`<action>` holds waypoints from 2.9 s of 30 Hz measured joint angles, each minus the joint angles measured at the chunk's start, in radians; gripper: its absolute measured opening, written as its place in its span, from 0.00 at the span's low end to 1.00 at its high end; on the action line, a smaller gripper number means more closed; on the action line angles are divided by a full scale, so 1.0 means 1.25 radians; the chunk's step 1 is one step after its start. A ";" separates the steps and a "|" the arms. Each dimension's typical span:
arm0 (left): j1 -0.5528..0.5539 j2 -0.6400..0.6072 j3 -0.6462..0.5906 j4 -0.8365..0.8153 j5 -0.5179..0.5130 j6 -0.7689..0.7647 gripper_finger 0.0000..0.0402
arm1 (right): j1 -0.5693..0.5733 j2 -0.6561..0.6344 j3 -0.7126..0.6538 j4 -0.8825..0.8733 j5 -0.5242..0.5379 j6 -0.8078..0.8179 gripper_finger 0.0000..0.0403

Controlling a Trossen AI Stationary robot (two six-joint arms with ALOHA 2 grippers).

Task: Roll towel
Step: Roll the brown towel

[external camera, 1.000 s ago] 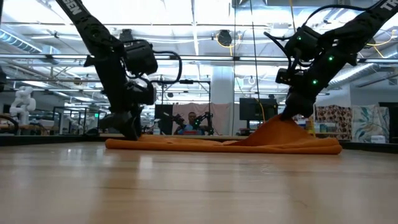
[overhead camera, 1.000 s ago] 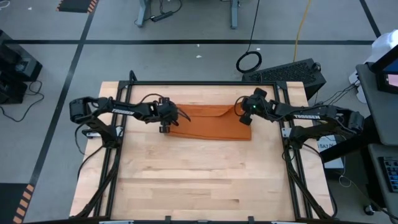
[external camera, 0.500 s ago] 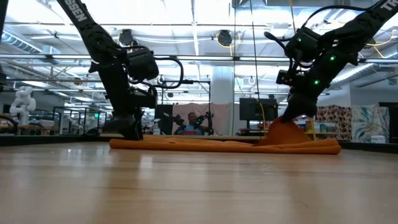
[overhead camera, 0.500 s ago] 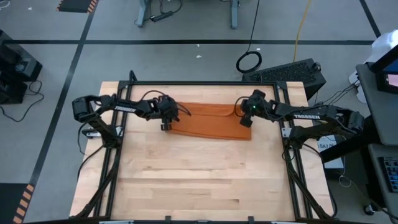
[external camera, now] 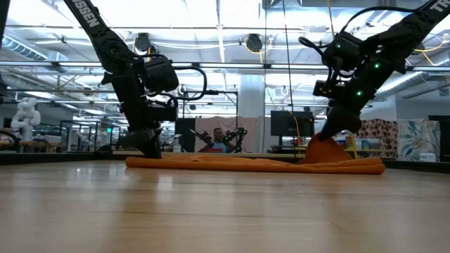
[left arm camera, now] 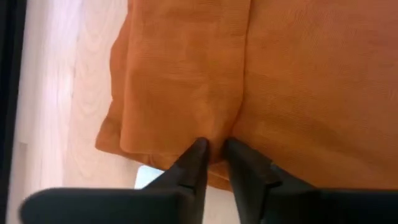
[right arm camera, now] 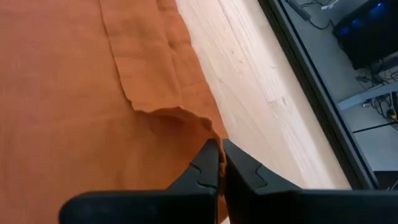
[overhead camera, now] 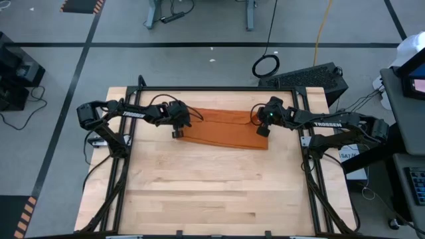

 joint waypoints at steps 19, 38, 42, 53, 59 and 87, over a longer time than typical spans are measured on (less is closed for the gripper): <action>-0.094 -0.232 0.012 -0.218 0.053 -0.150 0.03 | 0.099 -0.013 0.000 -0.014 -0.165 0.126 0.00; -0.254 -0.623 0.036 -0.269 0.143 -0.212 0.03 | 0.309 -0.306 0.097 -0.165 -0.054 0.266 0.00; -0.253 -0.661 0.038 -0.261 0.116 -0.205 0.03 | 0.341 -0.331 0.134 -0.199 -0.040 0.292 0.00; -0.299 -0.703 0.038 -0.264 0.175 -0.237 0.03 | 0.463 -0.340 0.164 -0.267 -0.103 0.473 0.00; -0.375 -0.703 0.038 -0.275 0.222 -0.299 0.03 | 0.547 -0.340 0.164 -0.267 -0.104 0.543 0.00; -0.306 -0.365 0.037 -0.320 -0.197 -0.366 0.03 | 0.362 -0.085 0.162 -0.421 0.148 0.460 0.00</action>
